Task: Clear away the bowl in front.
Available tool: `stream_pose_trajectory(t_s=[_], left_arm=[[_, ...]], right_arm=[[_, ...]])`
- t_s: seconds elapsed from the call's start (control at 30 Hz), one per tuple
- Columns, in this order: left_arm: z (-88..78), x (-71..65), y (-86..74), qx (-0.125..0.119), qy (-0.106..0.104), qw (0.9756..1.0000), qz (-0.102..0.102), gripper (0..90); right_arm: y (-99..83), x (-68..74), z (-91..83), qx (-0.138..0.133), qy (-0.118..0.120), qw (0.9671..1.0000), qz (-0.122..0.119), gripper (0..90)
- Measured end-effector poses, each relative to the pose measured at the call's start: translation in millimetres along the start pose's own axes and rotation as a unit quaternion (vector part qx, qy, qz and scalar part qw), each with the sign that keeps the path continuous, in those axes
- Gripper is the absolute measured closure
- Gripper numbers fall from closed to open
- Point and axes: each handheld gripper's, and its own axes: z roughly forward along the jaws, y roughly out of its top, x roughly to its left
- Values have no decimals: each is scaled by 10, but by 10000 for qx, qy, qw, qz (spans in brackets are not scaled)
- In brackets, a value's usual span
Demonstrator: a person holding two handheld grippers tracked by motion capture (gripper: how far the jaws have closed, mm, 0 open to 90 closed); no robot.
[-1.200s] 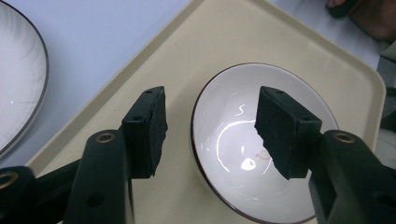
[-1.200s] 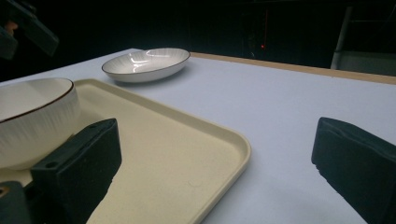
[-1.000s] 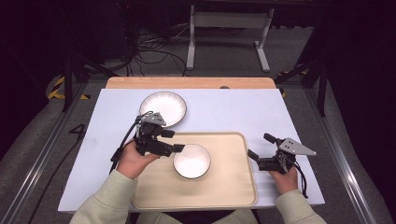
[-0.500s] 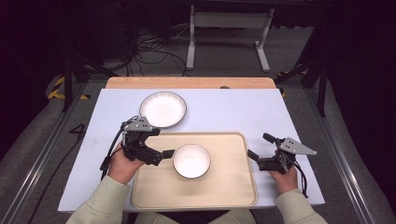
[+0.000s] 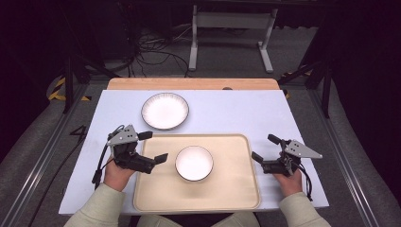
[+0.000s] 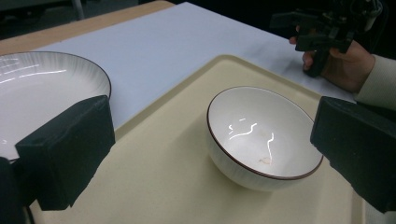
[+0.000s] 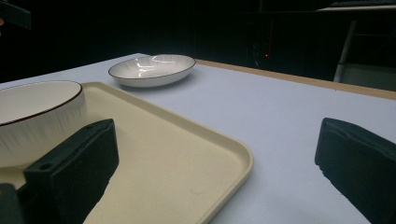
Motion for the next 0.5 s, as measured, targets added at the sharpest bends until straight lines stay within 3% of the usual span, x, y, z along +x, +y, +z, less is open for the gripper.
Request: stream_pose_trajectory(t_s=[0.23, 0.37, 0.5], left_arm=[[-101, 89, -173, -539, -102, 9982, -243, 26], [-163, 163, -316, -1116, -95, 9929, -390, 31], [-214, 217, -423, -1237, -33, 9913, -447, 33]], right_arm=[[9, 1, -16, -36, -12, 9999, -128, 0], [13, 9, -25, -67, 5, 9998, -199, 0], [17, 16, -34, -111, 7, 9995, -312, 0]])
